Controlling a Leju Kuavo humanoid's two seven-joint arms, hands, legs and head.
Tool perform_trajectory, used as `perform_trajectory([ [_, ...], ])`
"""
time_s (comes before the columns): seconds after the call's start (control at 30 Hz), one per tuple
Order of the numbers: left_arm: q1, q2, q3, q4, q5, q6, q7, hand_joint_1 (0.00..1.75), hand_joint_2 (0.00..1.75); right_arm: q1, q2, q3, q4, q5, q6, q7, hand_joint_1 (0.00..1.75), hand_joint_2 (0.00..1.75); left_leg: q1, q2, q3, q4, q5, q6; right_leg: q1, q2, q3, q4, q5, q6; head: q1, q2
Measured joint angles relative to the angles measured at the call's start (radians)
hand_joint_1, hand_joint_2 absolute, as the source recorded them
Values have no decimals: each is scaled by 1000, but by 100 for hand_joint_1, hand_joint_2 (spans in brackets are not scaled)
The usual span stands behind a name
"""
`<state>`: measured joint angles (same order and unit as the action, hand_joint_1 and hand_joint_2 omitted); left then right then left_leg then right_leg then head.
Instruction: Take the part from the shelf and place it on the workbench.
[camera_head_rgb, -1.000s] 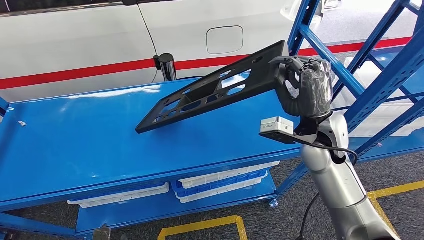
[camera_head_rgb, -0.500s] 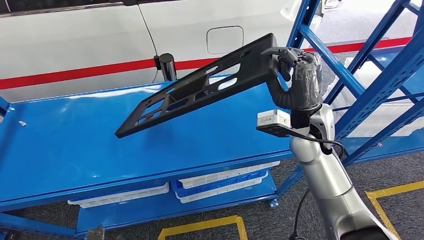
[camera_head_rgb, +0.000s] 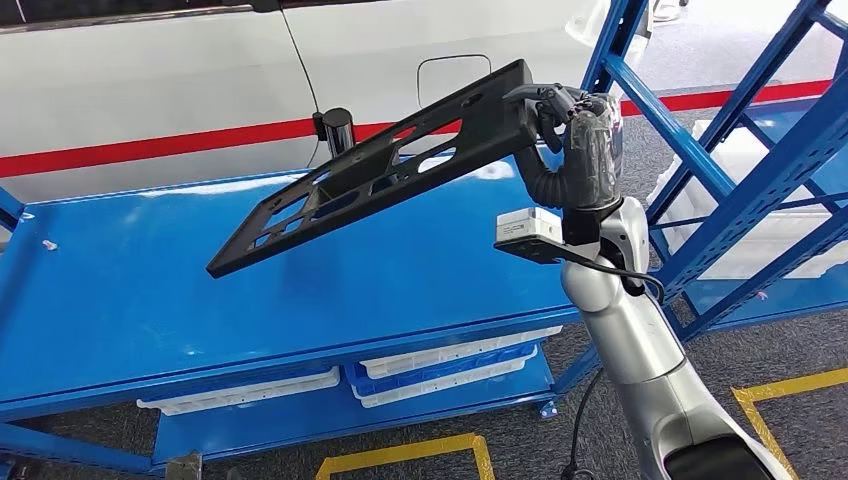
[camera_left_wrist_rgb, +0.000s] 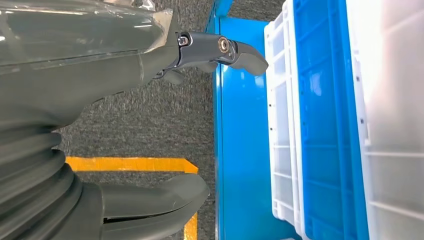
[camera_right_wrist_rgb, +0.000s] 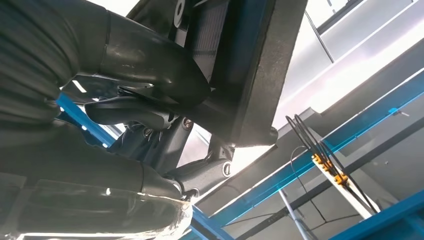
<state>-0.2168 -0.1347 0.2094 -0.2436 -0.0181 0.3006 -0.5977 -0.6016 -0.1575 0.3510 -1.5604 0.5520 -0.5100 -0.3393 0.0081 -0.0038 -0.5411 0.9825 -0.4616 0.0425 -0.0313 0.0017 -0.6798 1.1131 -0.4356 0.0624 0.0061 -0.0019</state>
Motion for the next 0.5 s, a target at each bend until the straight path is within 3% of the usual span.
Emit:
perform_trajectory([
  [0.07, -3, -1, 1, -1, 1, -1, 1, 0, 175, -3, 2, 0, 1, 4, -2, 7, 175, 175, -1, -3, -9, 18, -10, -15, 0, 2, 48, -89, 24, 1, 0, 0],
  [0.2, -5, -2, 3, -2, 3, 1, 4, 0, 175, -2, 3, 1, 2, 12, -3, 19, 175, 175, 1, -3, -21, 31, -20, -31, 2, 8, 44, -92, 27, -23, -3, 0],
  [0.27, -7, -3, 5, -2, 3, 1, 5, 0, 175, -3, 5, 2, 2, 15, -3, 23, 175, 175, 4, -1, -43, 86, -66, -40, -1, 7, 41, -93, 32, -37, -5, 0],
  [0.33, -8, -4, 6, -2, 4, 1, 5, 0, 175, -3, 9, 3, 2, 23, -2, 31, 175, 175, 4, 0, -97, 215, -143, -45, 3, 6, 32, -93, 38, -49, -7, 0],
  [0.4, -7, -4, 8, -2, 6, 0, 7, 0, 175, -2, 14, 6, 2, 32, 2, 40, 175, 175, 4, 0, -131, 302, -177, -43, 9, 6, 18, -93, 48, -58, -7, 0],
  [0.43, -7, -4, 9, -2, 7, 1, 9, 0, 175, -2, 17, 8, 2, 37, 4, 44, 175, 175, 3, 0, -119, 289, -165, -39, 11, 6, 12, -93, 53, -60, -7, 0],
  [0.5, -9, -4, 9, -5, 8, 3, 12, 0, 175, -3, 23, 10, 2, 44, 9, 49, 175, 175, 1, 0, -41, 167, -110, -23, 15, 6, 3, -93, 65, -59, -7, 0],
])
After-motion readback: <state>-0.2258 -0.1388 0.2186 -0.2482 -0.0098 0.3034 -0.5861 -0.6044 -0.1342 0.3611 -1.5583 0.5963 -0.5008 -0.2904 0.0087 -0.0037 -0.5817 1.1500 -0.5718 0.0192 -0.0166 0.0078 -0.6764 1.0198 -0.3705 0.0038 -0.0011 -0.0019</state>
